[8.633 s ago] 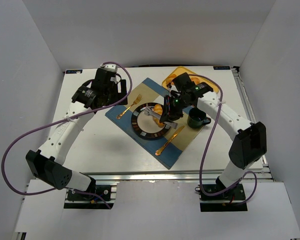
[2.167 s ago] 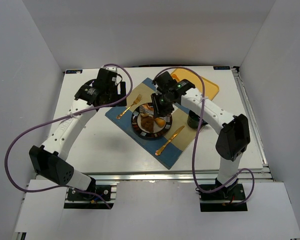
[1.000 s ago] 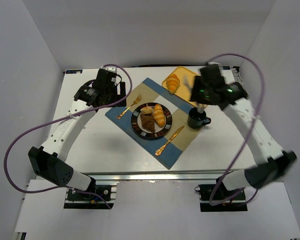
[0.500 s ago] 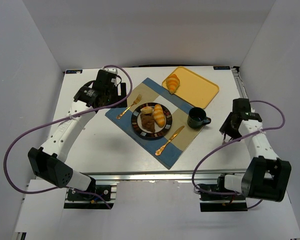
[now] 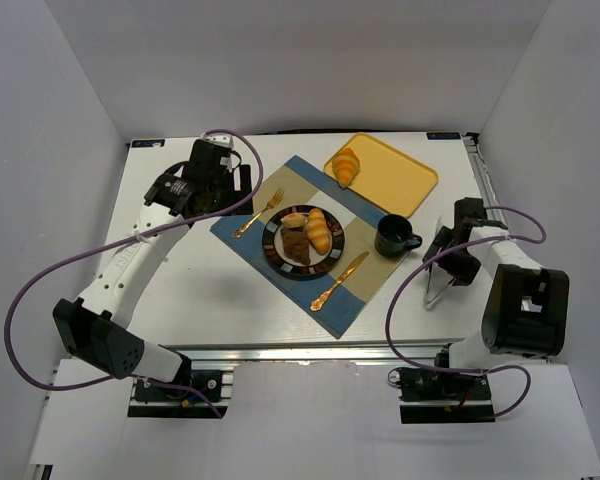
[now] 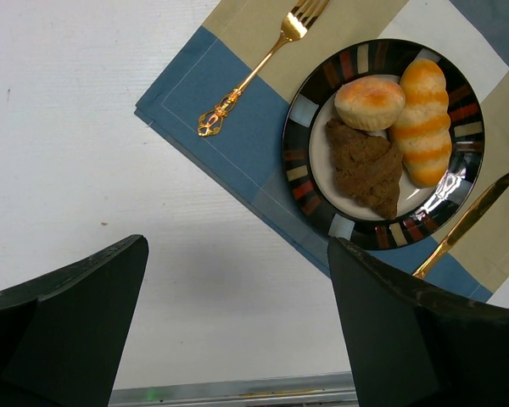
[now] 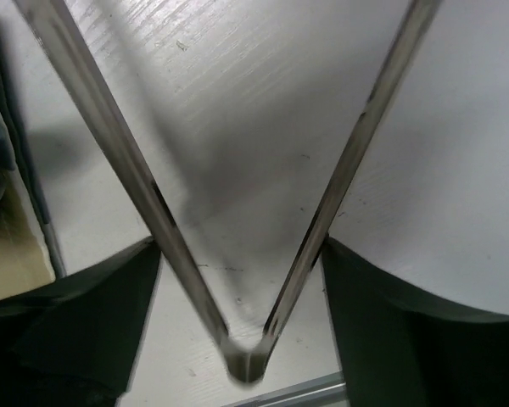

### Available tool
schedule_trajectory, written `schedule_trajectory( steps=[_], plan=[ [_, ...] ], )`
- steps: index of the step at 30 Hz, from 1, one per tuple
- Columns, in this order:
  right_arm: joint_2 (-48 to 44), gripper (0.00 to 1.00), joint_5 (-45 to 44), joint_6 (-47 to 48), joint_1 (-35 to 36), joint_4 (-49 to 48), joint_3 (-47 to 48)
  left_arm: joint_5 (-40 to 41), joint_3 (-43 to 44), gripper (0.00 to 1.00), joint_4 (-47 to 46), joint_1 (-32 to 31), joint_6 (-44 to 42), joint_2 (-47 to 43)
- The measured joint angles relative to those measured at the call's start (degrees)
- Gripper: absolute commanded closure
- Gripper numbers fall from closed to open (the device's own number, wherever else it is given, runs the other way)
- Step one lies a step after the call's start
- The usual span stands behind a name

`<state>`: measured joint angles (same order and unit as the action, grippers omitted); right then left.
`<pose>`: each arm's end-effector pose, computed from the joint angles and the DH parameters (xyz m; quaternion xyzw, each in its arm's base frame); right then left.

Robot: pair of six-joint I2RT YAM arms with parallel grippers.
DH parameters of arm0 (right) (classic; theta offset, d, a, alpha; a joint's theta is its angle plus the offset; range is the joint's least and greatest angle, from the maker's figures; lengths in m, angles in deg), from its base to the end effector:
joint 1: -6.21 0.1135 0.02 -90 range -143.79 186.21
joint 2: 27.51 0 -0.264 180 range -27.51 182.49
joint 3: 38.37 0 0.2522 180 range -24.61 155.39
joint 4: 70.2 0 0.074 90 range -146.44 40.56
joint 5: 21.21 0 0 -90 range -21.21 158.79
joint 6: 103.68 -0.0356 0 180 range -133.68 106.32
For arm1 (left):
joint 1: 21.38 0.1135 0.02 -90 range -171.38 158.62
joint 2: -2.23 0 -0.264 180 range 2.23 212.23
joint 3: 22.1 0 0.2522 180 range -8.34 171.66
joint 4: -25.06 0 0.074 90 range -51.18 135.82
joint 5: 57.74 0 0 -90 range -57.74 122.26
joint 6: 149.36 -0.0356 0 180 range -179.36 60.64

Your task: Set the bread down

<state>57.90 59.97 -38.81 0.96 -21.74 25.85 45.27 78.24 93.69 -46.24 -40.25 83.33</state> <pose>0.2703 -0.0303 0.1831 0.2702 0.9435 -0.0441 0.1866 0.2647 -0.1138 0.3749 0.0075 0.9326 -0.0306 0.3595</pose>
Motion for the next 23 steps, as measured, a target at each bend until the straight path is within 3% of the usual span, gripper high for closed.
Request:
schedule_trajectory(
  steps=[6, 16, 23],
  plan=[
    [-2.16, 0.11, 0.22, 0.02, -0.02, 4.92, 3.91, 0.04, 0.0, 0.02, 0.02, 0.0, 0.0, 0.0],
    [-23.65, 0.11, -1.9, 0.02, -0.04, 17.0, 28.0, 2.4, 0.81, 0.02, 1.09, 0.0, 0.02, 0.04],
    [-31.26, 0.11, 5.18, 0.04, -0.04, 17.18, 28.85, 6.03, 4.11, 0.02, 1.81, 0.02, 0.26, 0.22]
  ],
)
